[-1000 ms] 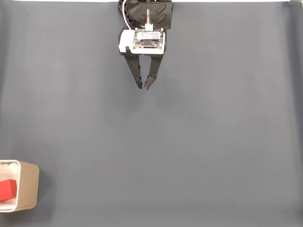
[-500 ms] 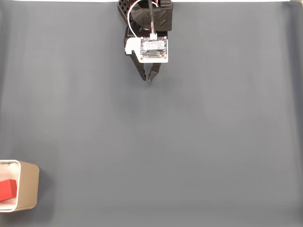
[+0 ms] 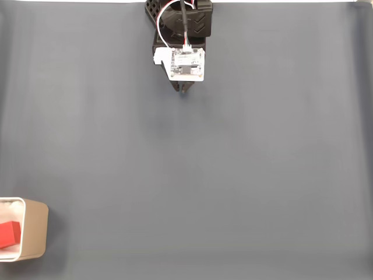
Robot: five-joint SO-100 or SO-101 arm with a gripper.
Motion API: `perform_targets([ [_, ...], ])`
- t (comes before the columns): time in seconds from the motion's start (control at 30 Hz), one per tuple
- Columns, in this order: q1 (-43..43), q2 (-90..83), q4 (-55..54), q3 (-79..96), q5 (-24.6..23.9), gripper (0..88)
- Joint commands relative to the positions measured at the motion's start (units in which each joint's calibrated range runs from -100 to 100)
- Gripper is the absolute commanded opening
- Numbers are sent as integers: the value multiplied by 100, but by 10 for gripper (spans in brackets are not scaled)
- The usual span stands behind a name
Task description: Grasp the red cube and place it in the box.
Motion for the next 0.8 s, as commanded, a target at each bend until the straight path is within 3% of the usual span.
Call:
perform_targets([
  [0.0,5,-61,227,81,-44,0],
  [0.77,5,-69,923,81,186,5],
])
